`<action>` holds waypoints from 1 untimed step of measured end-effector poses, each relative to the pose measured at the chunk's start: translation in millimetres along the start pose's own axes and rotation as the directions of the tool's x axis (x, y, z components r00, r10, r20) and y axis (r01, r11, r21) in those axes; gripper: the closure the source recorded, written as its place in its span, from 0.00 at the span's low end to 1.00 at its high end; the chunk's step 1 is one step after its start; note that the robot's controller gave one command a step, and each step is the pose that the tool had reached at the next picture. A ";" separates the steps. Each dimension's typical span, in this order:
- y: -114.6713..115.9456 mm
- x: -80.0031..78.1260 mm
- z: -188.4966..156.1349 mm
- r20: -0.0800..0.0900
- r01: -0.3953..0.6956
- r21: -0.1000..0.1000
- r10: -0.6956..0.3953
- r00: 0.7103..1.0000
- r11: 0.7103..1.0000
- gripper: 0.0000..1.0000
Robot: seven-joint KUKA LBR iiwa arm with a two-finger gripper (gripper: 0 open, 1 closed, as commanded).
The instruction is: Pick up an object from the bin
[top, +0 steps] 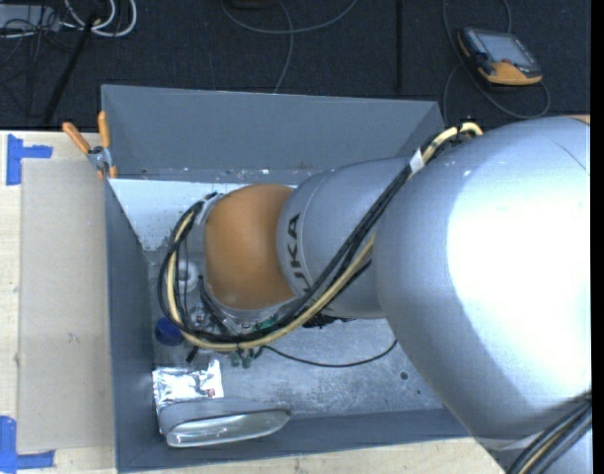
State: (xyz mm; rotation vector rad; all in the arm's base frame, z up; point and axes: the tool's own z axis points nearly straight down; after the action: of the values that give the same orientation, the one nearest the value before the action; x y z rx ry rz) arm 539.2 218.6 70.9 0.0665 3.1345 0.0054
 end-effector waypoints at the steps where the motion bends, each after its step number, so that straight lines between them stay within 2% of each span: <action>1: -2.0 -5.8 -3.0 0.014 -0.006 -0.002 0.006 1.000 1.000 0.00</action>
Offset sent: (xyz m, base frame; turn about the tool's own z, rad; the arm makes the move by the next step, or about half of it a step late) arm 0.0000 0.0000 0.0000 0.0000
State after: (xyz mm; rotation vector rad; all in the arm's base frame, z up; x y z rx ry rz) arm 544.9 216.3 73.9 0.0756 3.1203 0.0084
